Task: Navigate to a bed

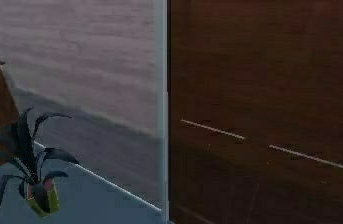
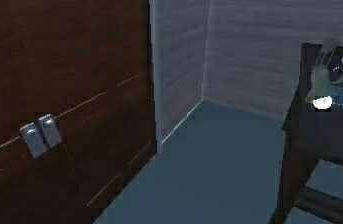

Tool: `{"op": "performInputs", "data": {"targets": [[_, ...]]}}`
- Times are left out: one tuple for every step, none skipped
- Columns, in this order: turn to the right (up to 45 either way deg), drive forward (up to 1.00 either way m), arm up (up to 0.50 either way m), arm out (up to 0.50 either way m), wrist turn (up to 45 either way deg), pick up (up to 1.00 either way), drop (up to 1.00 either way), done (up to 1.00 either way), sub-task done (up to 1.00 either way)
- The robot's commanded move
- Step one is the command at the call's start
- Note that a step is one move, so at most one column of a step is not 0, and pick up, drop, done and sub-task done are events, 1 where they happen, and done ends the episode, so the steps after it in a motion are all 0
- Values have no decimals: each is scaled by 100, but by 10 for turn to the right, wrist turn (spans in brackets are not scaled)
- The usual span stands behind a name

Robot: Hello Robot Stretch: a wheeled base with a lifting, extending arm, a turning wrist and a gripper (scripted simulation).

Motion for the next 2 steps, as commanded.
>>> {"op": "performInputs", "data": {"targets": [[-450,0,0,0,0,0,0,0,0],[-450,0,0,0,0,0,0,0,0]]}}
